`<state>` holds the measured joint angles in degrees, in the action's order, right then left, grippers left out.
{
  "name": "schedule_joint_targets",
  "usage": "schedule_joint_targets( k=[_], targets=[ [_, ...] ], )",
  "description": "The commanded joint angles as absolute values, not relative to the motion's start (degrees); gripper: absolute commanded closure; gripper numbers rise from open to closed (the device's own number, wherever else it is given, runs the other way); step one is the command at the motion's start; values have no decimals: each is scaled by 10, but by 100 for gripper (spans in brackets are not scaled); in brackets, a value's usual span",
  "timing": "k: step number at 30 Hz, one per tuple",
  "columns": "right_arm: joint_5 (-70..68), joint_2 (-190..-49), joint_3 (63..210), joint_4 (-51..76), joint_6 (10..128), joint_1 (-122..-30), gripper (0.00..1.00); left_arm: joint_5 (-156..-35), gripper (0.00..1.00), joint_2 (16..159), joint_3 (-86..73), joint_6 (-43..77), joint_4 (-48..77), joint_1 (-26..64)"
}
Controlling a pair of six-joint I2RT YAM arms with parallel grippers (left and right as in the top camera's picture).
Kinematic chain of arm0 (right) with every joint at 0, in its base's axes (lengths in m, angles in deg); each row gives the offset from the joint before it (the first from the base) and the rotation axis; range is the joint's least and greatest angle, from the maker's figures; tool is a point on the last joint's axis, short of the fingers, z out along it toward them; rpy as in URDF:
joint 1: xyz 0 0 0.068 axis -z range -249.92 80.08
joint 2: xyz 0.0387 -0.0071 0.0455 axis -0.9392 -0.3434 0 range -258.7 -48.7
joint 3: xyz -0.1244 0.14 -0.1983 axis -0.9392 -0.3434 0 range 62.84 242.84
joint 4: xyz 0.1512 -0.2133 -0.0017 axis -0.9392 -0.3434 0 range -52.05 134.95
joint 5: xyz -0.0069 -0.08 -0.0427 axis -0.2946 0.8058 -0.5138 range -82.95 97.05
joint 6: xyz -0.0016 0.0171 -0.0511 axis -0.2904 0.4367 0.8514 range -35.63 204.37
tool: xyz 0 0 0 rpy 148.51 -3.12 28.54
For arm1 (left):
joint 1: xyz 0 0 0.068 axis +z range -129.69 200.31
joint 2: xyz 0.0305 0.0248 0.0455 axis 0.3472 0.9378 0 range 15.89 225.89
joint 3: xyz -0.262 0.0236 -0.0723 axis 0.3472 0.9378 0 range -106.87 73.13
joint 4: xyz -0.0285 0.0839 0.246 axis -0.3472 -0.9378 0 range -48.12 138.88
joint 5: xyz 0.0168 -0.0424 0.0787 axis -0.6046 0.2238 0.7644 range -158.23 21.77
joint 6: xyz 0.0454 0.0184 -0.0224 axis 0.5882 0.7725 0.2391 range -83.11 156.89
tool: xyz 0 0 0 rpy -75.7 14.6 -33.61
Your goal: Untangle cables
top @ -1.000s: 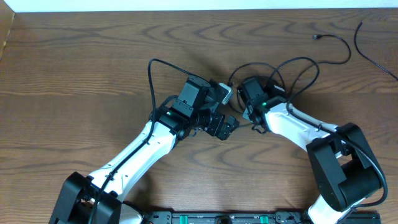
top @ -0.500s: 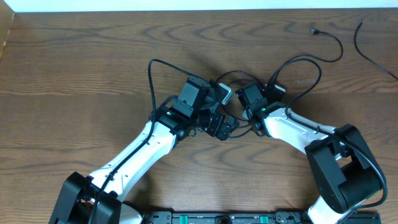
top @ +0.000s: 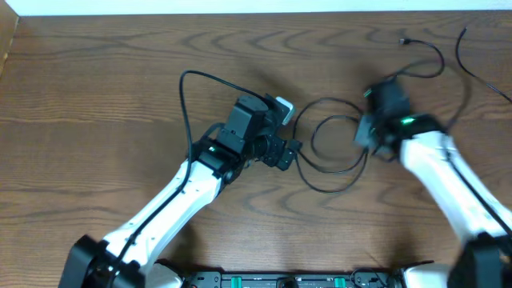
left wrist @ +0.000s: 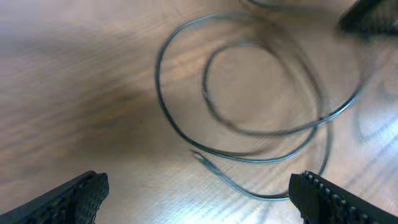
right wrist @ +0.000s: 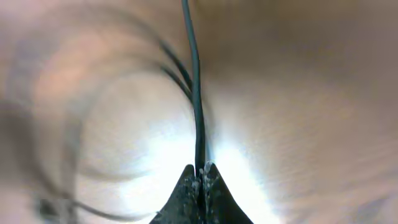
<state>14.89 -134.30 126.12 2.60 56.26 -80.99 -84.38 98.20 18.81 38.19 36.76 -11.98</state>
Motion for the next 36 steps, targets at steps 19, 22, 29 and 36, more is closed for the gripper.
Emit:
schedule_joint_targets(
  k=[19,22,29,36],
  targets=[
    [134,-1302,1572,-1,693,-289,99,-810,2,964,186,381,322,-118],
    [31,-1324,1572,3,655,-240,99,-810,2,964,186,381,322,-118],
    [-71,-1398,1572,-73,619,-255,99,-810,0,964,186,381,322,-118],
    [-145,-1426,1568,-211,865,-342,1,-811,2,964,186,381,322,-118]
  ],
)
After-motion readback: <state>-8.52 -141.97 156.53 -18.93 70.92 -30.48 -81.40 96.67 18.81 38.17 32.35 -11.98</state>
